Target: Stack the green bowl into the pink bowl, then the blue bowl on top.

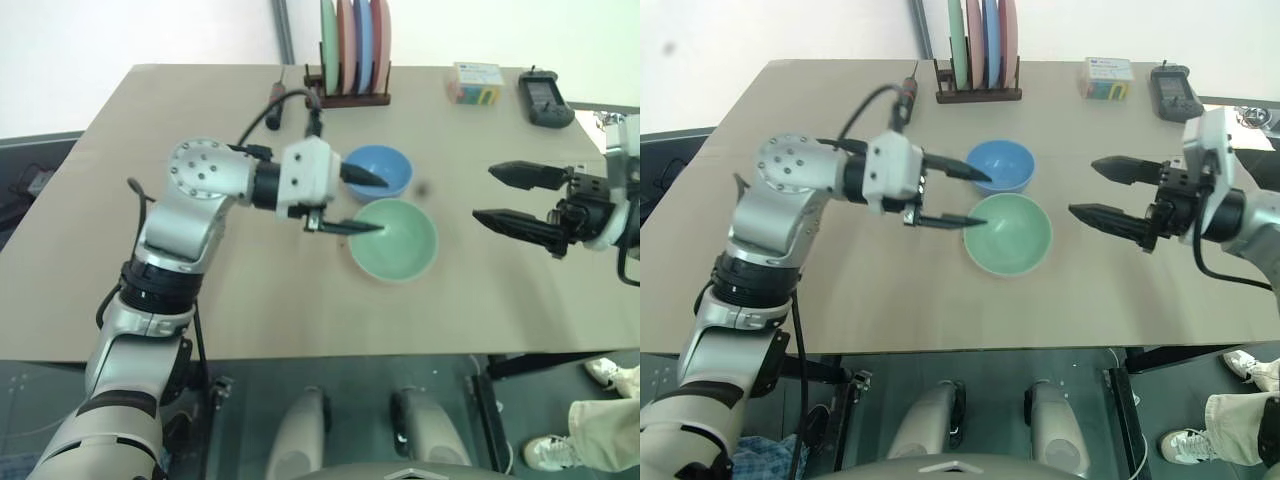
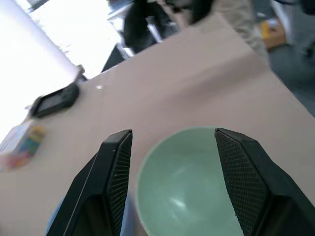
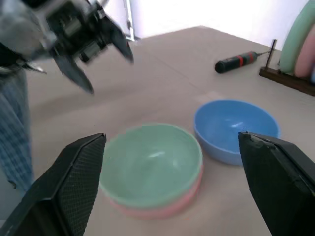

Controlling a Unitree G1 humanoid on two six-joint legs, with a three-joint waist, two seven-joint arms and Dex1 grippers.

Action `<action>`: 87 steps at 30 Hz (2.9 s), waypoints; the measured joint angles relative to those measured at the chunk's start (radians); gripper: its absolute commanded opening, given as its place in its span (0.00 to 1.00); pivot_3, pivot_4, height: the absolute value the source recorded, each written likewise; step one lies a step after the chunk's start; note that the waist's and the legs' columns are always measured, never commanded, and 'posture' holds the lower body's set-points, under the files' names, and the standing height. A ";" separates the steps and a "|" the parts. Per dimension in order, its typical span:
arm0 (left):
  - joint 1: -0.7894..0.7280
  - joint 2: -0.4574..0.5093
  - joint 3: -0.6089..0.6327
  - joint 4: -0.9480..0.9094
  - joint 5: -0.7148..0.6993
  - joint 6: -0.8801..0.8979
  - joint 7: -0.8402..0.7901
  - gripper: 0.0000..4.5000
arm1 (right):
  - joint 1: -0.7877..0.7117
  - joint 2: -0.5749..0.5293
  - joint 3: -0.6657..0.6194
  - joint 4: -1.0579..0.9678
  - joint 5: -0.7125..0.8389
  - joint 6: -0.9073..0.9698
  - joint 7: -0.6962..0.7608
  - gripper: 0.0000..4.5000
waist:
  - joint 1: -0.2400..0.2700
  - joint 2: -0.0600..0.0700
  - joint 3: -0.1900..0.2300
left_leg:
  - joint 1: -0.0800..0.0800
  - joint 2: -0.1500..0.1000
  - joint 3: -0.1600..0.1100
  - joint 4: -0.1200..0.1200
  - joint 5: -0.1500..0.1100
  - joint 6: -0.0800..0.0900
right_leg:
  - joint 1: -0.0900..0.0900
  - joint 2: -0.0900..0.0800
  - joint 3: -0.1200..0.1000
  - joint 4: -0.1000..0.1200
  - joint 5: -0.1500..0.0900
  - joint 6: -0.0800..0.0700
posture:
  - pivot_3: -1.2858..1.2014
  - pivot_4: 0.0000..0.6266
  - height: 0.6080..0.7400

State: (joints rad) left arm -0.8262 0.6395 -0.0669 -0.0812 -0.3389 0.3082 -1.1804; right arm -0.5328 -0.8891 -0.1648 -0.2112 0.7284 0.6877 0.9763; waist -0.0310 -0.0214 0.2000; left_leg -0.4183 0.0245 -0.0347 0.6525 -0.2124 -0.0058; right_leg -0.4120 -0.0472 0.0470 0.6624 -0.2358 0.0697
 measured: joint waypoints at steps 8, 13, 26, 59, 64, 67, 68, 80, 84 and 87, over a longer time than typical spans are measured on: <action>0.322 0.043 0.272 -0.058 -0.040 0.155 0.269 0.63 | -0.313 0.133 0.366 0.470 -0.473 -0.371 0.057 1.00 | -0.030 0.001 0.001 | 0.000 0.001 0.003 -0.003 0.000 0.000 | -0.004 0.000 0.003 0.000 0.002 -0.003 | 0.52 0.24 1.00; 0.521 0.064 0.436 -0.151 -0.050 0.190 0.380 0.63 | -0.521 0.276 0.486 0.841 -0.689 -0.679 0.080 1.00 | -0.028 0.001 0.001 | 0.000 0.000 0.002 -0.004 0.000 0.000 | -0.003 0.000 0.002 -0.001 0.002 -0.004 | 0.52 0.24 1.00; 0.785 0.046 0.643 -0.362 -0.108 0.255 0.546 0.63 | -0.794 0.524 0.654 1.414 -1.064 -1.206 -0.039 1.00 | -0.013 0.001 0.001 | 0.001 0.000 0.001 -0.005 0.000 -0.001 | -0.003 -0.001 0.001 0.000 0.002 -0.004 | 0.52 0.24 1.00; 0.783 0.063 0.588 -0.361 -0.173 0.241 0.580 0.64 | -0.825 0.468 0.456 1.130 -0.826 -1.099 0.488 0.03 | -0.011 0.001 0.001 | 0.002 0.000 0.000 -0.009 0.000 -0.001 | -0.002 -0.001 -0.001 0.000 0.002 -0.005 | 0.52 0.24 1.00; 0.732 0.074 0.528 -0.288 -0.165 0.218 0.550 0.64 | -0.638 0.292 0.464 0.589 -0.562 -0.675 0.629 0.03 | 0.002 0.001 0.001 | 0.002 -0.001 -0.002 -0.009 0.000 -0.001 | -0.002 -0.003 -0.002 -0.001 0.002 -0.005 | 0.52 0.24 1.00; 0.697 0.081 0.501 -0.248 -0.155 0.204 0.534 0.64 | -0.552 0.220 0.460 0.303 -0.430 -0.421 0.632 0.03 | -0.006 0.002 0.001 | 0.002 -0.001 -0.001 -0.009 0.000 -0.001 | -0.002 -0.003 -0.002 0.000 0.002 -0.005 | 0.52 0.24 1.00; 0.693 0.082 0.496 -0.247 -0.155 0.203 0.531 0.64 | -0.547 0.218 0.460 0.267 -0.416 -0.395 0.632 0.03 | -0.010 0.002 0.001 | 0.002 0.000 -0.001 -0.009 0.000 -0.001 | -0.002 -0.002 -0.002 0.000 0.002 -0.005 | 0.52 0.24 1.00; 0.609 0.105 0.442 -0.168 -0.145 0.184 0.486 0.64 | -0.414 0.151 0.448 0.014 -0.355 -0.195 0.509 0.57 | -0.008 0.001 0.001 | 0.002 0.000 0.000 -0.005 0.000 -0.001 | -0.002 -0.002 -0.001 0.000 0.002 -0.004 | 0.52 0.24 1.00; 0.591 0.107 0.420 -0.157 -0.142 0.182 0.482 0.64 | -0.409 0.149 0.440 0.020 -0.376 -0.192 0.453 0.57 | -0.008 0.001 0.001 | 0.002 0.000 0.000 -0.005 0.000 -0.001 | -0.001 -0.002 -0.001 0.000 0.002 -0.004 | 0.52 0.24 1.00; 0.596 0.108 0.417 -0.160 -0.145 0.189 0.477 0.64 | -0.372 0.145 0.380 0.041 -0.360 -0.157 0.397 0.57 | -0.005 0.001 0.001 | 0.001 0.000 0.000 -0.005 0.000 -0.001 | -0.002 -0.002 -0.001 -0.001 0.002 -0.004 | 0.52 0.24 1.00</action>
State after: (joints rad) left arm -0.2301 0.7472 0.3502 -0.2413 -0.4843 0.4975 -0.7030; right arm -0.9052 -0.7441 0.2148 -0.1704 0.3682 0.5307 1.3730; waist -0.0361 -0.0206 0.2009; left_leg -0.4175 0.0243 -0.0346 0.6473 -0.2121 -0.0069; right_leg -0.4136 -0.0493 0.0455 0.6614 -0.2336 0.0654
